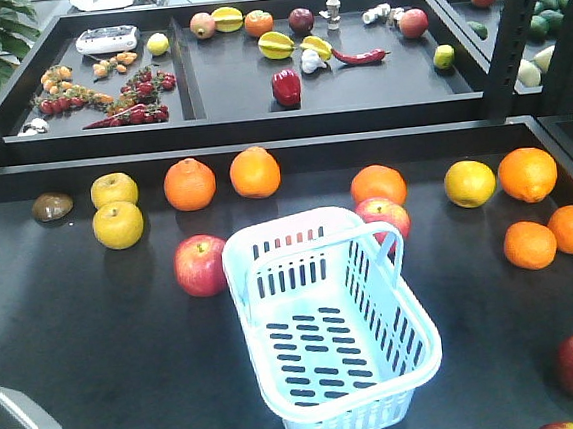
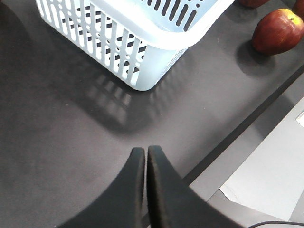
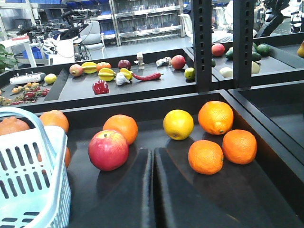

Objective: Pick three apples into basket with both arms

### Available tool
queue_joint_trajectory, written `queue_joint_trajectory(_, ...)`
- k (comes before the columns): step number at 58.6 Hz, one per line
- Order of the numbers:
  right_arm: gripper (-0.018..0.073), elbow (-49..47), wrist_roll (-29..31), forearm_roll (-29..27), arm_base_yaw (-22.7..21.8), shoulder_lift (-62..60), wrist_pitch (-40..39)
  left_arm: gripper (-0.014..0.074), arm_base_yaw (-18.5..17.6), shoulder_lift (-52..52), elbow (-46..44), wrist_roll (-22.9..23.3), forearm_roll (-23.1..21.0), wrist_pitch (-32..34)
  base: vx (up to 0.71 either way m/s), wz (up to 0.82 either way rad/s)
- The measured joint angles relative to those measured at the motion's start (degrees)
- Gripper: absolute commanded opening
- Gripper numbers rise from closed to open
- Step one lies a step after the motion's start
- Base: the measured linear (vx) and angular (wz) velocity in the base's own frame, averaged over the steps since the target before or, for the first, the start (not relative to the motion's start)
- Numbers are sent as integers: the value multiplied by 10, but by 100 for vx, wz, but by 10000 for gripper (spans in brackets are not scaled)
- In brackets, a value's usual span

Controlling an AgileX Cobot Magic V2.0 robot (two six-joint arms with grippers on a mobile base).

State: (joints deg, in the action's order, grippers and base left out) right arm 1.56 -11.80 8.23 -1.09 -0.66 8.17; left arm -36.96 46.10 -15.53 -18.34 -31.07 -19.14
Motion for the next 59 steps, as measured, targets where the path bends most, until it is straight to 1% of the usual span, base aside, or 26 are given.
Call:
queue_joint_trajectory(23,-5,0,0,0,0,0,0,-6,0,0,0,0,0,0,0,0)
queue_joint_trajectory(40,-5,0,0,0,0,0,0,-6,0,0,0,0,-13,0,0,0)
queue_joint_trajectory(48,-5,0,0,0,0,0,0,-6,0,0,0,0,-30,0,0,0)
queue_joint_trajectory(59,-5,0,0,-1,0,0,0,-6,0,0,0,0,-32,0,0,0)
